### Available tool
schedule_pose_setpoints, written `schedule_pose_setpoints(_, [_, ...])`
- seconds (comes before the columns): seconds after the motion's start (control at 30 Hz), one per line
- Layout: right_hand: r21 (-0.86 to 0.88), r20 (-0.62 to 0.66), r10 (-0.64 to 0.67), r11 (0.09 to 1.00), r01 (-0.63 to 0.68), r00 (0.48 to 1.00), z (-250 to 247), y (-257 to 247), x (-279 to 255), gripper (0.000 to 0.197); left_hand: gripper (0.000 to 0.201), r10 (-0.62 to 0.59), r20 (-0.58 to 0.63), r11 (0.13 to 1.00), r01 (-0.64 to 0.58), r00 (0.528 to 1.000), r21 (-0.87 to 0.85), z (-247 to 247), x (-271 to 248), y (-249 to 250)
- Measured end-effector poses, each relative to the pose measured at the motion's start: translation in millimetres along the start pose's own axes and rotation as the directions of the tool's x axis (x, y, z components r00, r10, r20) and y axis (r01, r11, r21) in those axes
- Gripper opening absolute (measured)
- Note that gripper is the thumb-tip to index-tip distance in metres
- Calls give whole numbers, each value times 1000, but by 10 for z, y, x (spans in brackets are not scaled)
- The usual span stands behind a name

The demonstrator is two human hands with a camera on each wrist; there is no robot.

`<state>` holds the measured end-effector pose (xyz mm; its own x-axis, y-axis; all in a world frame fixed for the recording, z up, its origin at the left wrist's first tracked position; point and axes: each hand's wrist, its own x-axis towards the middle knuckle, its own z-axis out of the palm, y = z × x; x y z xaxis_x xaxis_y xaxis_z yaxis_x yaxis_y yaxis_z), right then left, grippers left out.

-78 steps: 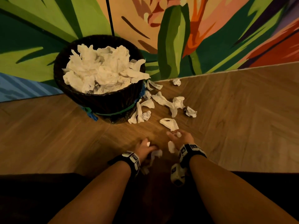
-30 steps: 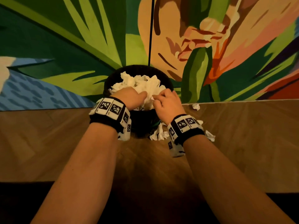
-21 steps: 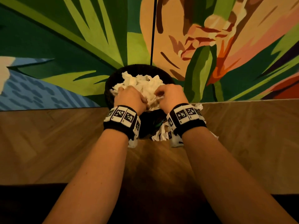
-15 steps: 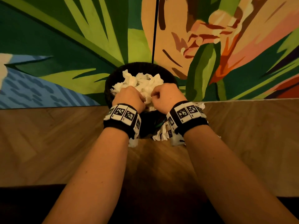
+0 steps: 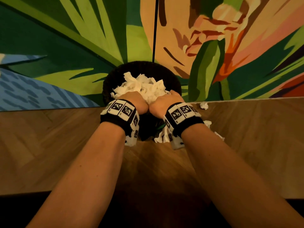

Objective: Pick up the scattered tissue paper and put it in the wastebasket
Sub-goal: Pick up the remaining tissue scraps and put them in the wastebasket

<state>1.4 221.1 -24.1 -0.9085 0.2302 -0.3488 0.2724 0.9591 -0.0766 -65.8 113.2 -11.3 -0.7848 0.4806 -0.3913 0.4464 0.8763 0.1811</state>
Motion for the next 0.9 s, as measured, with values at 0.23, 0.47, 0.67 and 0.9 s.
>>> schedule_pose_setpoints(0.23, [250, -427, 81, 968, 31, 901, 113, 98, -262, 28, 21, 116, -172, 963, -153, 978, -222, -48, -258, -135])
schedule_pose_setpoints(0.47, [431, -622, 104, 873, 229, 776, 34, 279, -422, 43, 26, 100, -427, 895, -269, 899, -356, -276, -453, -157])
schedule_pose_setpoints(0.67, [538, -666, 219, 804, 256, 713, 33, 478, -485, 41, 39, 147, -597, 880, -380, 789, -284, -370, -644, 95])
schedule_pose_setpoints(0.9, [694, -631, 498, 705, 146, 595, 96, 1130, -565, 32, 22, 304, -654, 639, -657, 693, -399, -227, -930, 930])
